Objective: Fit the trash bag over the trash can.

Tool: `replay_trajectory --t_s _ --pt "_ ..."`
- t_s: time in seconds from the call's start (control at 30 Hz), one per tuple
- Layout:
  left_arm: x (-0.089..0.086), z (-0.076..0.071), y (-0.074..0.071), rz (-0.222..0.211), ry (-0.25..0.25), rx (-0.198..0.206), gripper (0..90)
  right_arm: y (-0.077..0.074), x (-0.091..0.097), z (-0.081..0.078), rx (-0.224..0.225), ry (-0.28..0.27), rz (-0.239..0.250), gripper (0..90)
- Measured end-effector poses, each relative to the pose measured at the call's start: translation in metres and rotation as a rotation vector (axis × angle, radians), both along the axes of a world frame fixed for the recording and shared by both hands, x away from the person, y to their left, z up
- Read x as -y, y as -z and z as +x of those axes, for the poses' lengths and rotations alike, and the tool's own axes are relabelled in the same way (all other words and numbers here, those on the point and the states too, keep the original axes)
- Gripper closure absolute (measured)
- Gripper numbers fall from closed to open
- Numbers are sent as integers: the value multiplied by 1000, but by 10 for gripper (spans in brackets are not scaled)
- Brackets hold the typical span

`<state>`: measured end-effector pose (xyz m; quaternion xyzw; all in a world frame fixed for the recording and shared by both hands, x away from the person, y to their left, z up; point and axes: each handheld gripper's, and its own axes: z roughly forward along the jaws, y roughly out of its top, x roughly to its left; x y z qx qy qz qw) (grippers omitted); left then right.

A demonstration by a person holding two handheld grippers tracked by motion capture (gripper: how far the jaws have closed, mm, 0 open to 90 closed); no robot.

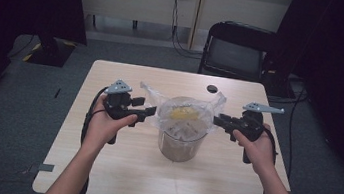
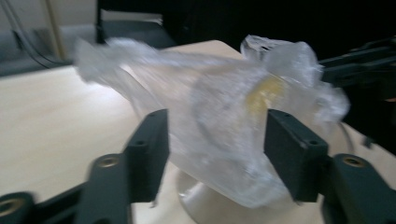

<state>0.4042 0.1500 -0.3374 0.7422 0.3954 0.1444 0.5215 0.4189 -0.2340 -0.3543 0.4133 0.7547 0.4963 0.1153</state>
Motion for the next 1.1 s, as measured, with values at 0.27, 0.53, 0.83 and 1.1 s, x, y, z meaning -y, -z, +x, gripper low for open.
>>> replay_trajectory --t_s 0.27,0.53,0.83,1.1 --pt "4 26 6 -45 1 -55 339 -12 8 13 26 84 72 412" --pt "8 40 21 -76 41 -87 450 -4 15 46 -37 144 141 393" --pt "13 46 30 -103 74 -124 722 26 0 64 -168 94 216 658" --pt "9 40 34 -89 84 -146 900 29 -2 57 -173 69 175 866"
